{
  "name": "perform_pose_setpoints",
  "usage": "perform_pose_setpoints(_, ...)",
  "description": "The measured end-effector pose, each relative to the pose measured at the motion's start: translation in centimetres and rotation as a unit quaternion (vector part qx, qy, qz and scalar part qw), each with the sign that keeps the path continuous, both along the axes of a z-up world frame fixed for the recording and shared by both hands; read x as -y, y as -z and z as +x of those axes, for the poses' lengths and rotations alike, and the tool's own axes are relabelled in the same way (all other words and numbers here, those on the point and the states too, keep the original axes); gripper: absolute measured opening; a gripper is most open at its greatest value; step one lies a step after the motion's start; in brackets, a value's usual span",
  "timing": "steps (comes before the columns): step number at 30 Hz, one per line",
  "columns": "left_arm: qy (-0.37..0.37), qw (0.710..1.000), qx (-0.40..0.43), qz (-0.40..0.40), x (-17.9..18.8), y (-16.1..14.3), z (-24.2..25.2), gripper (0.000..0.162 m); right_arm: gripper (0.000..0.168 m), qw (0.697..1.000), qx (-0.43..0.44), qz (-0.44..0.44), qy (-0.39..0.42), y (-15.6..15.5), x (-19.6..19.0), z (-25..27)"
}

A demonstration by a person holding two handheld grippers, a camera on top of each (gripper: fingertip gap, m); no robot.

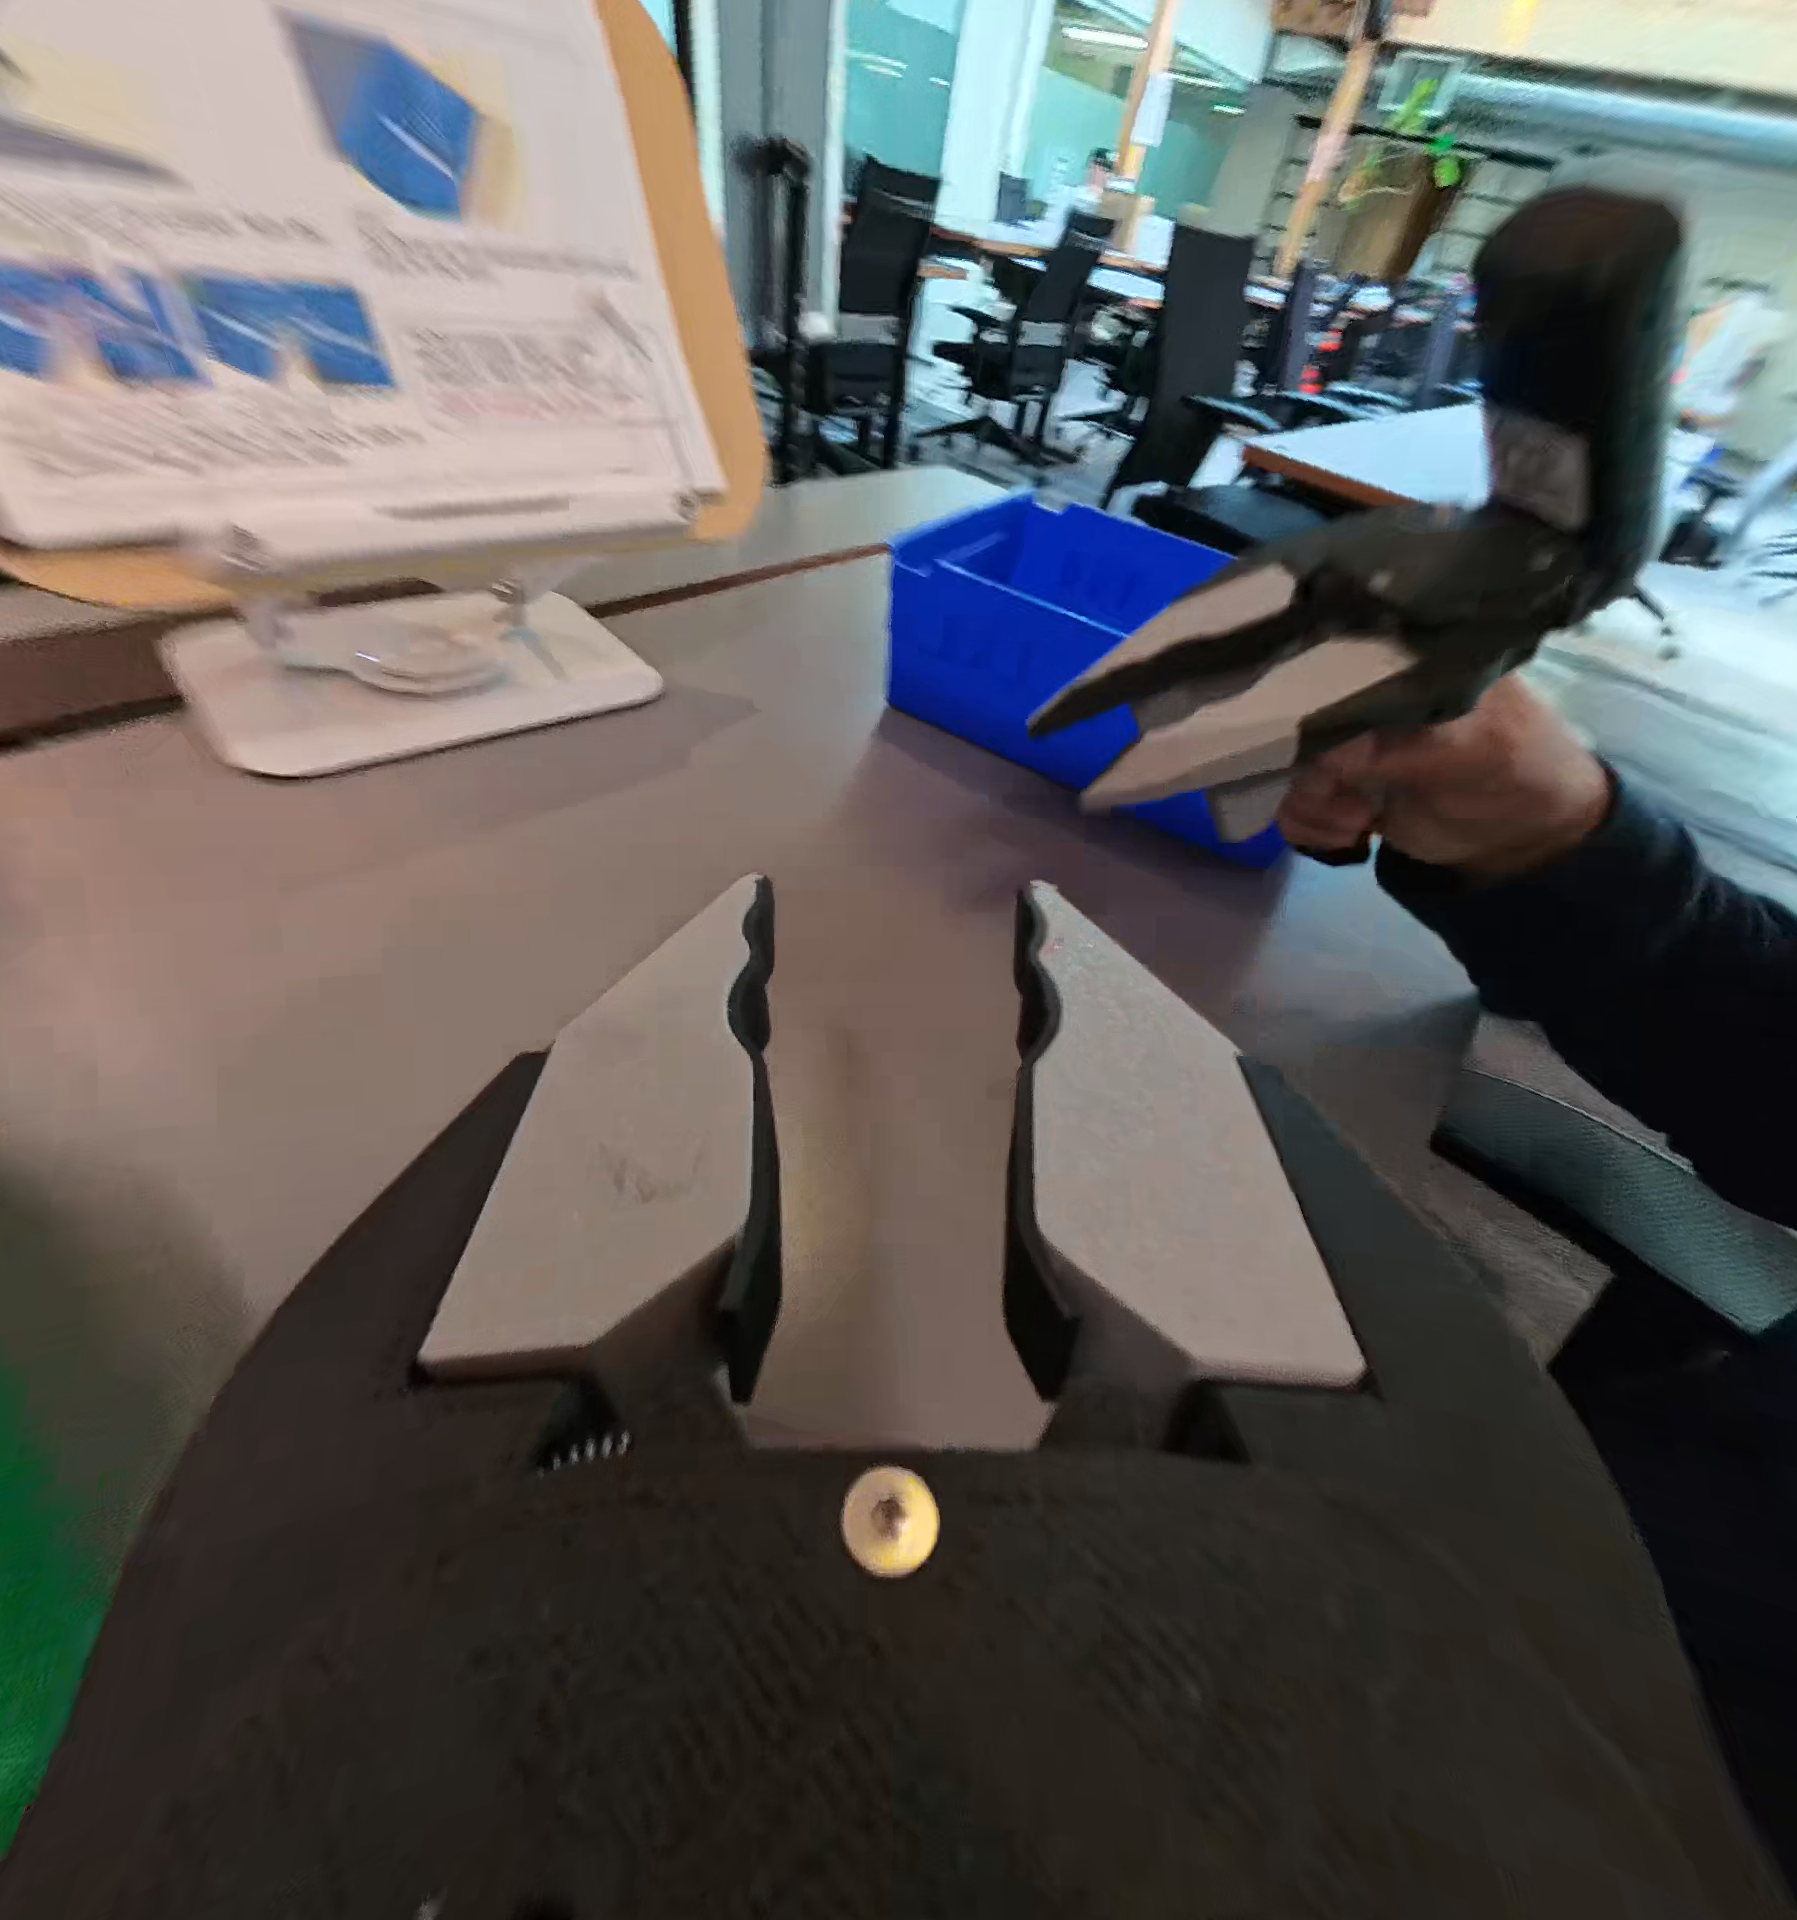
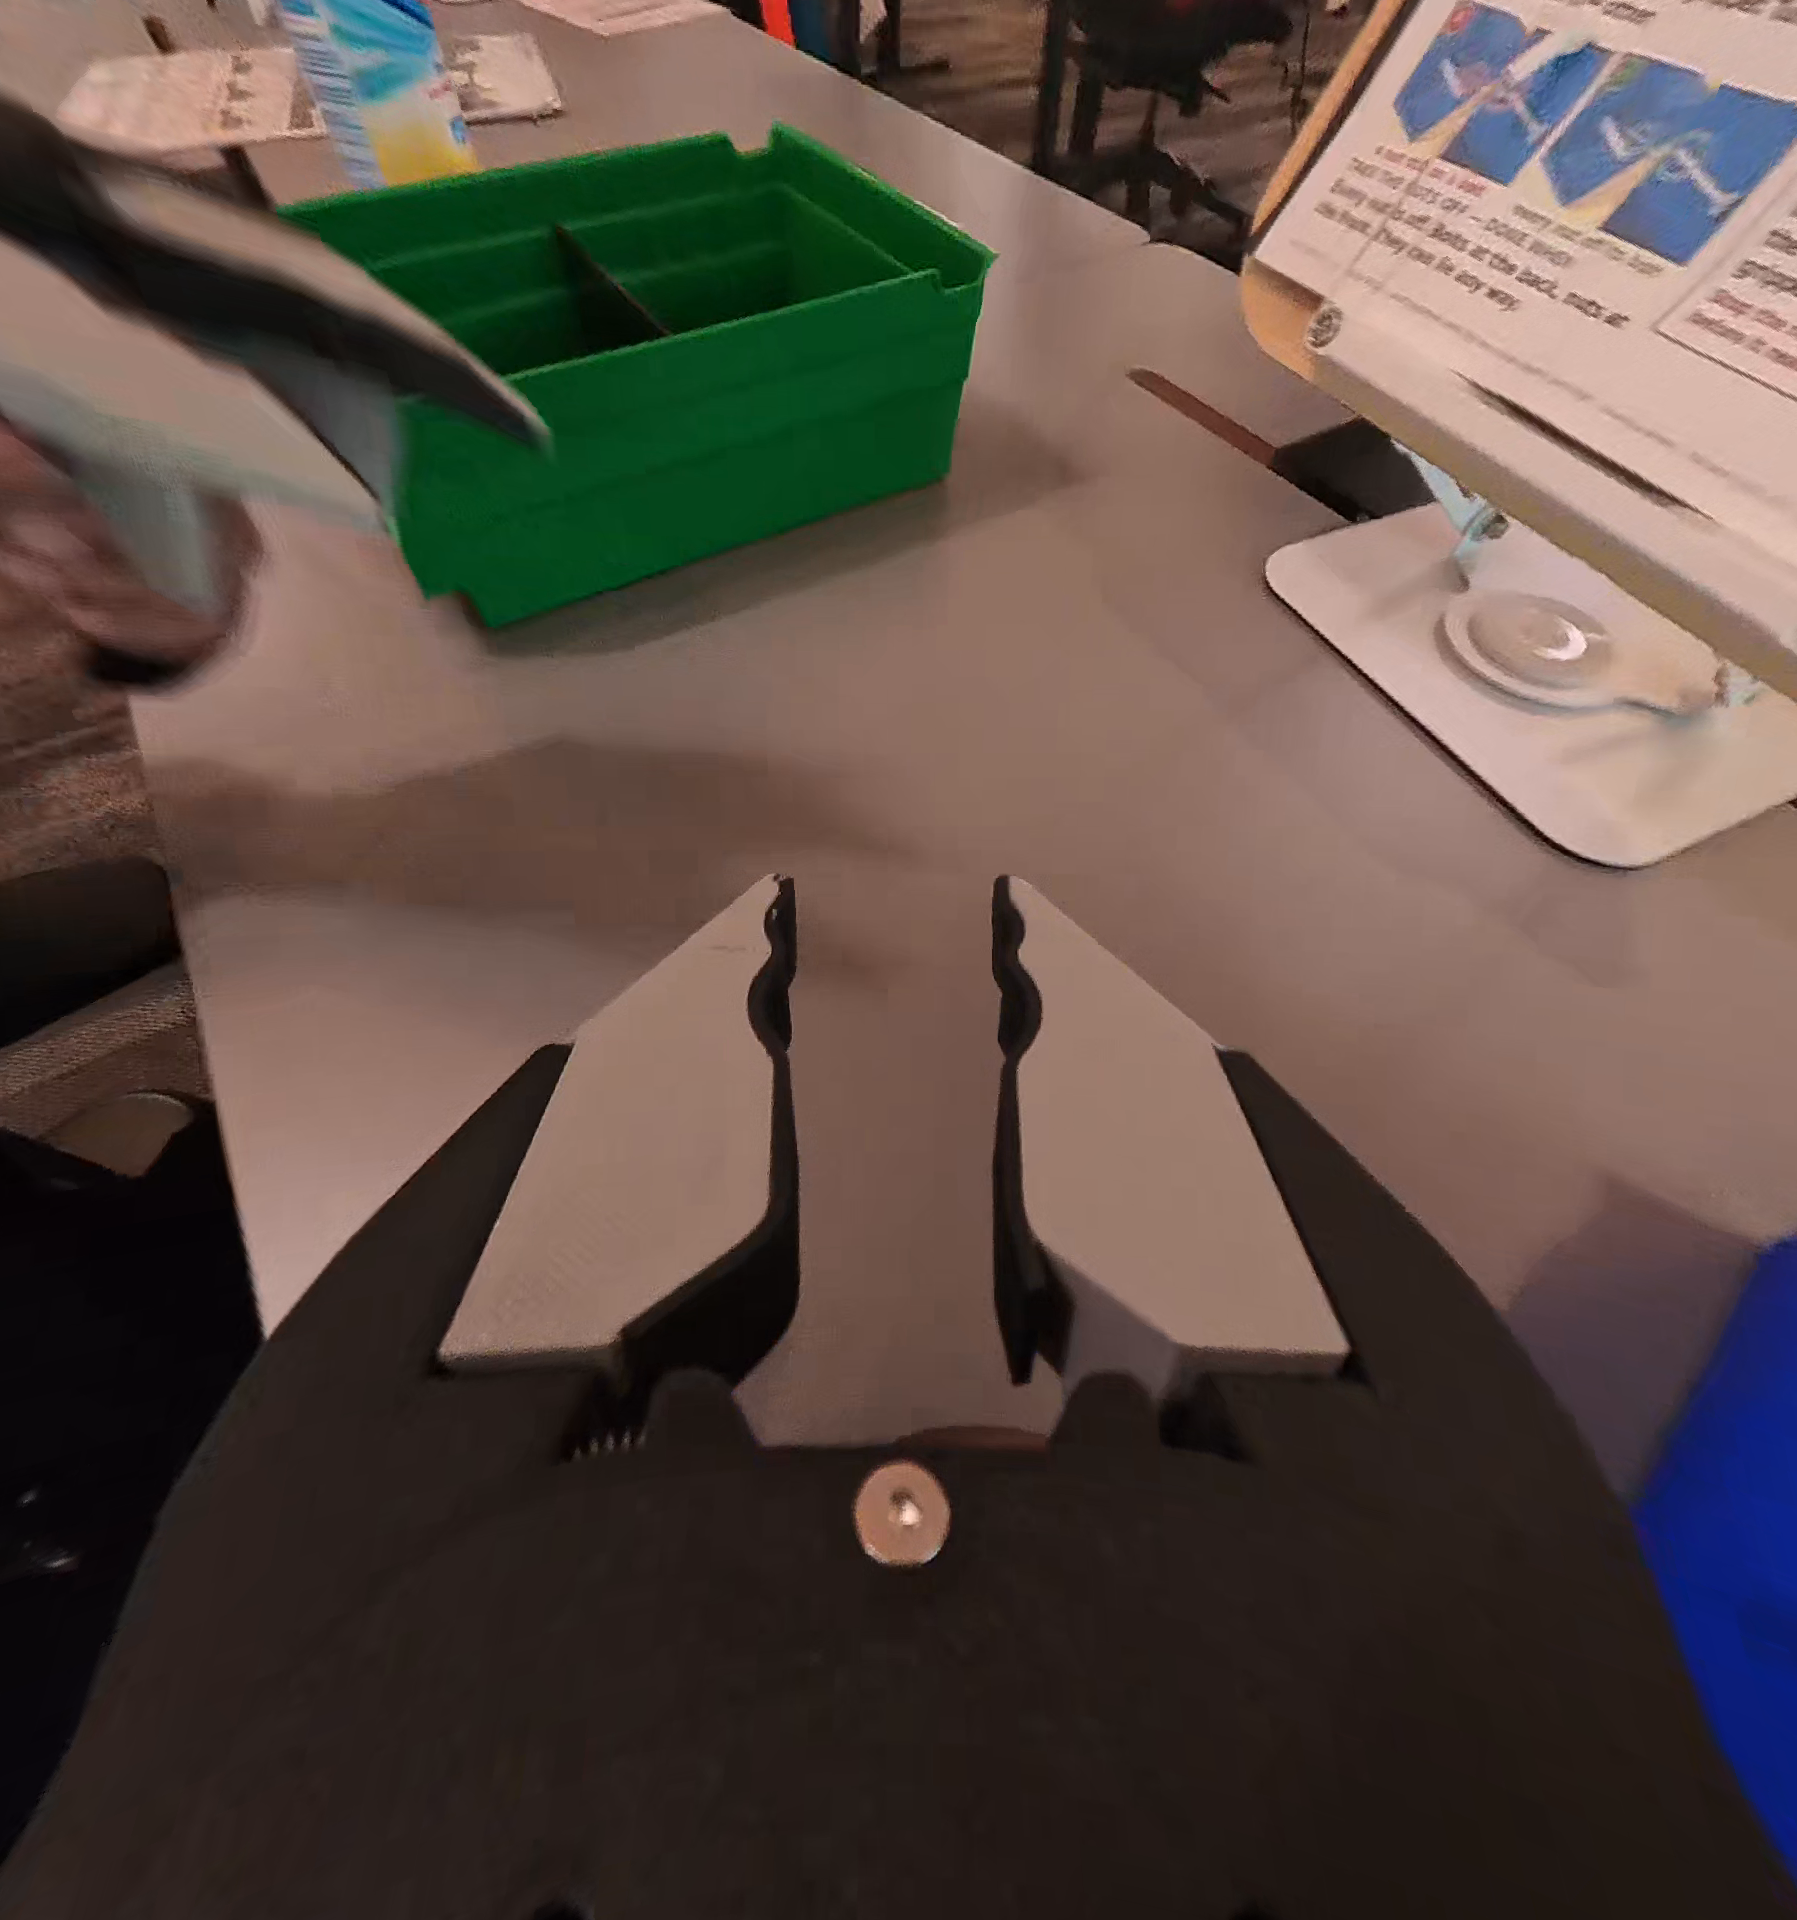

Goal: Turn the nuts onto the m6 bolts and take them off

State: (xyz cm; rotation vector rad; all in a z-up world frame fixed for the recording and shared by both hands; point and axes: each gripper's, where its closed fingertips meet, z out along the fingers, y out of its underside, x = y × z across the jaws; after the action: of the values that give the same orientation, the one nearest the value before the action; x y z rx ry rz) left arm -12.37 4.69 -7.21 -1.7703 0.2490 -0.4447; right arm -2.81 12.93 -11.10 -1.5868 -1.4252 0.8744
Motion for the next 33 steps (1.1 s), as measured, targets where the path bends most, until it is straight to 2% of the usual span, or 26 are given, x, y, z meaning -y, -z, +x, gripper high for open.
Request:
perform_pose_setpoints(2,-0.053,0.998,-0.017,0.016,2.9,-3.8,-4.5,0.027,0.035,1.000,-0.007,0.013,0.004,1.2,-0.8,-0.6)
perform_pose_setpoints(3,-0.087,0.996,-0.026,0.016,3.8,-5.0,-7.2,0.024,0.034,1.000,-0.013,0.013,0.005,1.8,-1.2,-0.8)
perform_pose_setpoints(5,-0.159,0.985,-0.064,-0.024,4.7,-5.0,-13.1,0.029,0.030,1.000,-0.029,-0.007,0.002,2.7,-1.7,-0.8)
perform_pose_setpoints(7,-0.213,0.969,-0.089,-0.093,4.6,-2.7,-18.4,0.041,0.035,0.999,-0.028,-0.035,-0.016,2.9,-1.1,-0.7)
perform_pose_setpoints(10,-0.273,0.935,-0.123,-0.190,3.3,2.5,-24.7,0.042,0.032,0.999,-0.032,0.011,-0.011,2.9,-1.2,-0.5)
perform_pose_setpoints(12,-0.284,0.914,-0.135,-0.258,2.4,6.3,-27.1,0.043,0.033,0.999,-0.023,0.028,-0.011,3.3,-1.0,-0.5)
perform_pose_setpoints(15,-0.282,0.894,-0.133,-0.321,1.5,10.3,-28.4,0.040,0.033,0.999,-0.024,0.039,-0.019,3.2,-0.5,-0.6)
perform_pose_setpoints(18,-0.279,0.889,-0.120,-0.342,0.5,12.3,-28.6,0.040,0.033,0.998,-0.007,0.050,-0.021,3.9,-0.3,-0.7)
perform_pose_setpoints(22,-0.293,0.864,-0.151,-0.380,0.4,14.8,-30.2,0.036,0.034,0.998,0.001,0.063,-0.026,4.2,0.1,-1.0)
perform_pose_setpoints(25,-0.288,0.859,-0.142,-0.398,0.4,15.3,-30.5,0.036,0.034,0.997,0.007,0.068,-0.027,4.6,0.1,-1.1)
perform_pose_setpoints(27,-0.289,0.855,-0.147,-0.405,0.4,15.6,-31.0,0.028,0.033,0.997,0.009,0.066,-0.028,4.7,0.1,-1.1)
perform_pose_setpoints(33,-0.275,0.856,-0.127,-0.419,0.1,16.0,-30.6,0.027,0.032,0.998,0.002,0.057,-0.034,4.5,0.5,-1.3)
